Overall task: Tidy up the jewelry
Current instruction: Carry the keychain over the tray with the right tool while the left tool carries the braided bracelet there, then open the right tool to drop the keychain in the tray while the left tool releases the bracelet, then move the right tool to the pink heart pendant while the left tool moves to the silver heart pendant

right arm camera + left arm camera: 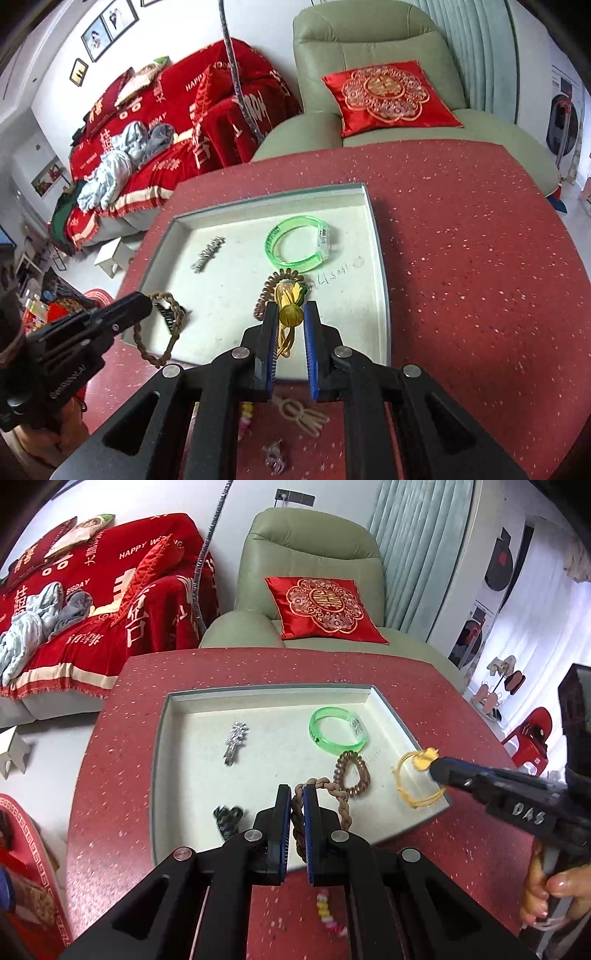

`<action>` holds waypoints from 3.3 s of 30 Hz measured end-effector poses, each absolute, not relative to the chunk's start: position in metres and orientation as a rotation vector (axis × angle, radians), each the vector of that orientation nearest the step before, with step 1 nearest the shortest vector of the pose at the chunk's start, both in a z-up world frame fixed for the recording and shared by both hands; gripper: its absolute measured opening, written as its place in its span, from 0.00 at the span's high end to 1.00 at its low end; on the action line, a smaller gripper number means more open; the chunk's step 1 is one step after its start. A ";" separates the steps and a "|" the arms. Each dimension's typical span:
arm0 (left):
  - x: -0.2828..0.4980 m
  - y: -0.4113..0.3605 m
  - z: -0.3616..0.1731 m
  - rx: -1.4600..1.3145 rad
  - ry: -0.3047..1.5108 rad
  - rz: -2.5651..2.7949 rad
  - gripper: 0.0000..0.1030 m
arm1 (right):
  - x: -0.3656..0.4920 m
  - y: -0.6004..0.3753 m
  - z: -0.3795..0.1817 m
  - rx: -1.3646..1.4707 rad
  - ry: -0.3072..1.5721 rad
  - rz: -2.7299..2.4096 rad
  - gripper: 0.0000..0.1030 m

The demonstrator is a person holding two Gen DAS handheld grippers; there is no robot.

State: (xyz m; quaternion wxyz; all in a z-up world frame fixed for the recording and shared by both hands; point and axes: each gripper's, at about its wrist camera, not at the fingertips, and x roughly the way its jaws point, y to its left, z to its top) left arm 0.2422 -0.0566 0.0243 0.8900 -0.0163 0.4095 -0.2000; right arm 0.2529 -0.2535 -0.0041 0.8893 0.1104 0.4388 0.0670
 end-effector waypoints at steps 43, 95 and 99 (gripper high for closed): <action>0.306 -0.089 -0.032 0.163 0.934 -0.179 0.76 | 0.294 -0.256 -0.025 0.237 0.900 0.053 0.45; 0.158 -0.001 -0.009 0.119 0.833 -0.260 0.00 | 0.169 -0.252 -0.034 0.310 0.980 0.092 0.00; 0.140 0.000 -0.018 0.158 0.838 -0.305 0.00 | 0.159 -0.244 -0.045 0.284 1.012 0.087 0.00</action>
